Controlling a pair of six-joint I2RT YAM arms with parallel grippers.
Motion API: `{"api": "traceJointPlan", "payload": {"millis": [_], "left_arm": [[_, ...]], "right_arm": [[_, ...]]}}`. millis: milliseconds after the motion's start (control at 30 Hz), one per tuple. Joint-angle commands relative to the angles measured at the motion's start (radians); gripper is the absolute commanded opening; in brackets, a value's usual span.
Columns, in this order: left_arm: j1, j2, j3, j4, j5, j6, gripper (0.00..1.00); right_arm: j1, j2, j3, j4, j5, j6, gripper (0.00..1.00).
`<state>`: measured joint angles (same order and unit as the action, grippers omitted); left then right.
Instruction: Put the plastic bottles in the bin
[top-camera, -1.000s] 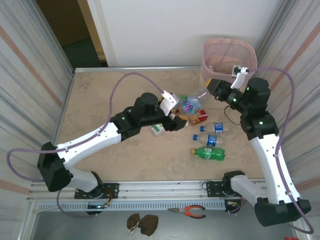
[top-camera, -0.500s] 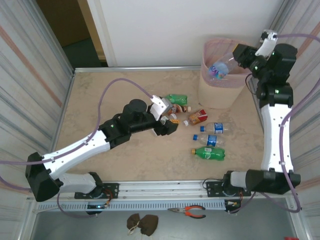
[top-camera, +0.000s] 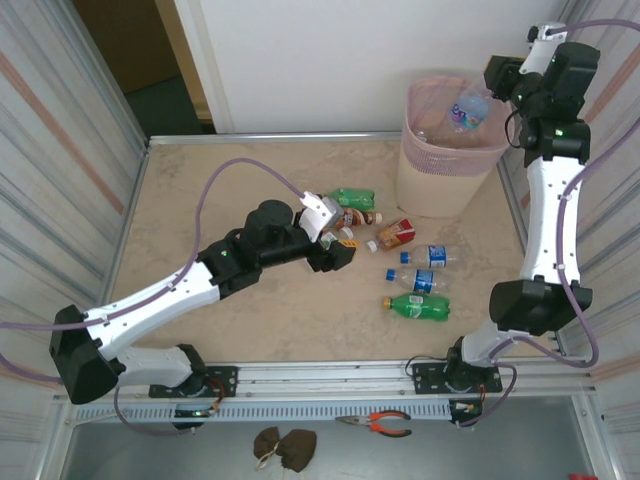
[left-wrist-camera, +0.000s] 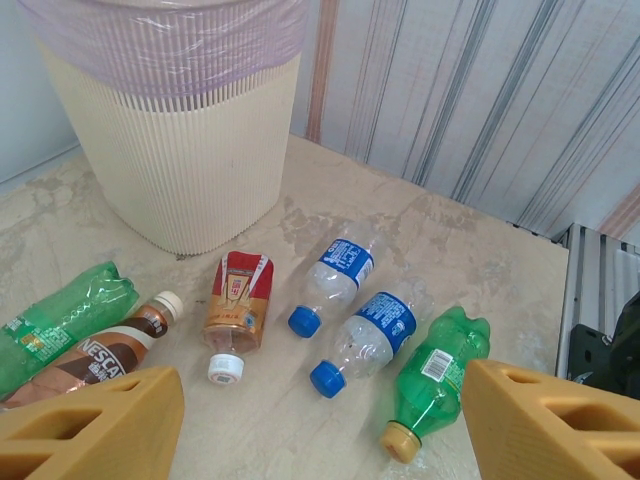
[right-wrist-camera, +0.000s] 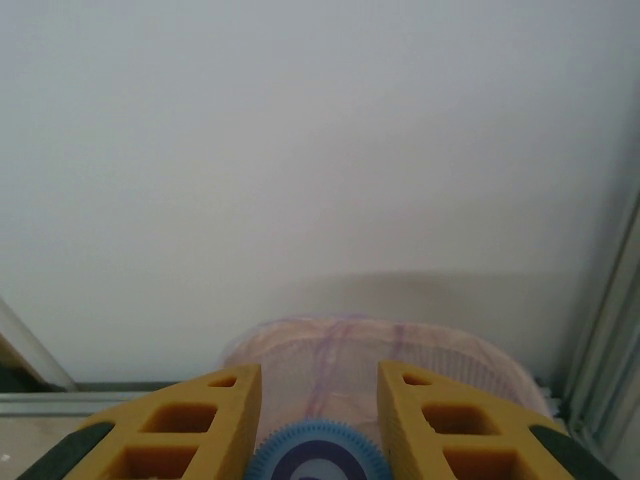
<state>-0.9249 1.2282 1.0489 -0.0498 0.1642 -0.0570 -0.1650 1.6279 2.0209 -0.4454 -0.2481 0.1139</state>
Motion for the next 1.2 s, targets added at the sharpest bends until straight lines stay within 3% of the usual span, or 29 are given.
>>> {"api": "traceJointPlan", "payload": {"millis": [0, 267, 433, 800, 1167], "left_arm": [[-0.005, -0.011, -0.024, 0.040, 0.004, -0.019, 0.74], [-0.004, 0.008, -0.025, 0.011, -0.004, -0.019, 0.74], [-0.001, -0.004, -0.059, 0.023, -0.010, -0.041, 0.74], [0.009, -0.017, -0.070, 0.005, -0.014, -0.046, 0.74], [0.020, -0.019, -0.069, 0.007, -0.008, -0.050, 0.74]], "right_arm": [[0.001, 0.041, 0.039, -0.065, 0.088, -0.139, 0.21], [0.036, 0.123, 0.061, -0.180, 0.227, -0.312, 0.23], [0.041, 0.118, -0.047, -0.187, 0.256, -0.331, 0.25], [0.018, 0.135, -0.302, -0.101, 0.183, -0.265, 0.26], [0.019, 0.178, -0.296, -0.095, 0.141, -0.238, 0.28]]}}
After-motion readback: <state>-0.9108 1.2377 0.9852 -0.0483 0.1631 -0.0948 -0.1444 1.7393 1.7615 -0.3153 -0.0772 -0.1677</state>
